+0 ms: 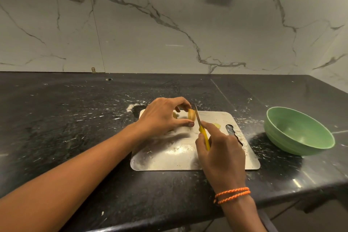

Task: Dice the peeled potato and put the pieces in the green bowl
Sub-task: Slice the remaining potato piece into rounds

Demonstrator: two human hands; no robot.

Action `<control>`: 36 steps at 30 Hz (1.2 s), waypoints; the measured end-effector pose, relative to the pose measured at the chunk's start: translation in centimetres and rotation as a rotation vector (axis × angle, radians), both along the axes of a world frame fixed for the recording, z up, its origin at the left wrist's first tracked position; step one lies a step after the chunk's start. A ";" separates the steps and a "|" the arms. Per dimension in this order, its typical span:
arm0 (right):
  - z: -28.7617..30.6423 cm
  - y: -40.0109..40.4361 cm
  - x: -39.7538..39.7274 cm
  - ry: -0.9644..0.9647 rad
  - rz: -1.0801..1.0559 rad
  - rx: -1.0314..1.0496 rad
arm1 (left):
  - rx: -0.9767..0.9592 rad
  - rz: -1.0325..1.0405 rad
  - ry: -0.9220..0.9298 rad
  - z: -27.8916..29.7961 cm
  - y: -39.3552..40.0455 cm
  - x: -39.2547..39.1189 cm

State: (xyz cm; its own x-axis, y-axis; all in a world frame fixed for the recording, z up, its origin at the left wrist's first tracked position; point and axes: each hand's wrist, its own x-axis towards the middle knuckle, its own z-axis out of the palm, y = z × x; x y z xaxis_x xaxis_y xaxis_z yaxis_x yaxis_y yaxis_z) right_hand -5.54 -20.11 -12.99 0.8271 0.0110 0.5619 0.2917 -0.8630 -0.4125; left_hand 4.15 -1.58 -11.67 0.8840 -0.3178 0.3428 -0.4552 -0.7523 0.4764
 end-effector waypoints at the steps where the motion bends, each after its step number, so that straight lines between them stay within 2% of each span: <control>1: 0.0 0.1 0.0 -0.002 0.003 -0.005 | -0.024 -0.006 0.015 0.0 0.0 0.0; 12: 0.3 0.4 0.9 0.004 0.038 -0.118 | -0.082 -0.007 -0.006 -1.2 0.3 0.4; 17: 0.5 0.2 2.1 0.170 0.029 -0.189 | -0.088 -0.009 -0.015 -1.5 0.6 0.7; 19: 0.4 0.0 1.4 0.190 0.009 -0.129 | -0.092 -0.005 -0.005 -1.7 0.7 0.9; 22: 0.1 0.4 0.1 0.120 -0.015 -0.019 | -0.105 -0.004 0.004 -1.6 0.7 0.9; 27: 0.8 1.1 -0.2 -0.071 -0.028 -0.023 | -0.118 0.000 0.003 -1.5 0.7 0.8; 36: 0.3 1.5 0.1 0.003 -0.026 -0.089 | -0.128 0.018 -0.006 -1.8 0.7 1.2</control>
State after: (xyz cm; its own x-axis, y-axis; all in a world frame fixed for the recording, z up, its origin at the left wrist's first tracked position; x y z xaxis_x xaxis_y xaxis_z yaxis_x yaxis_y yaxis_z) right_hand -5.44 -18.57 -12.65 0.8294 0.0388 0.5573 0.2672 -0.9036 -0.3347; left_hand 5.37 -0.91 -13.42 0.8869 -0.2552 0.3852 -0.4455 -0.6933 0.5664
